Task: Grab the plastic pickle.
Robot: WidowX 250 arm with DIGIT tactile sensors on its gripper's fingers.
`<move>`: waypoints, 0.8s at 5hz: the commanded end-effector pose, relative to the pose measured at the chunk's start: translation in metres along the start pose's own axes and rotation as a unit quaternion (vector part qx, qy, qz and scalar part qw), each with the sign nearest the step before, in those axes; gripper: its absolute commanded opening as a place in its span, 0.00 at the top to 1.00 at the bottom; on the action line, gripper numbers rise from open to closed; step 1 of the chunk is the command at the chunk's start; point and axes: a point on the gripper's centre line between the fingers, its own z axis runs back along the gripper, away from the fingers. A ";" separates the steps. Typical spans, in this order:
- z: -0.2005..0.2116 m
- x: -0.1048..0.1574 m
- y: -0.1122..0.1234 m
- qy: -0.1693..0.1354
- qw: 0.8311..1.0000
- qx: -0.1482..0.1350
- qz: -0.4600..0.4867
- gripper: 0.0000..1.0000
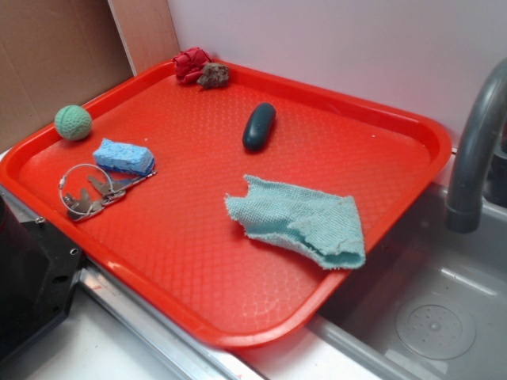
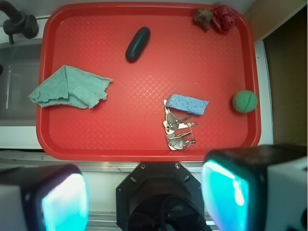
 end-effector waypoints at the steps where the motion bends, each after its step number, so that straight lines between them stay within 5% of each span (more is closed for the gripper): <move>1: 0.000 0.000 0.000 0.000 1.000 0.000 0.000 0.00; 2: -0.055 0.044 0.002 0.031 0.996 0.023 0.084 0.00; 3: -0.110 0.090 -0.023 0.012 0.993 -0.021 0.114 0.00; 4: -0.130 0.142 -0.017 -0.005 0.972 -0.018 0.236 0.00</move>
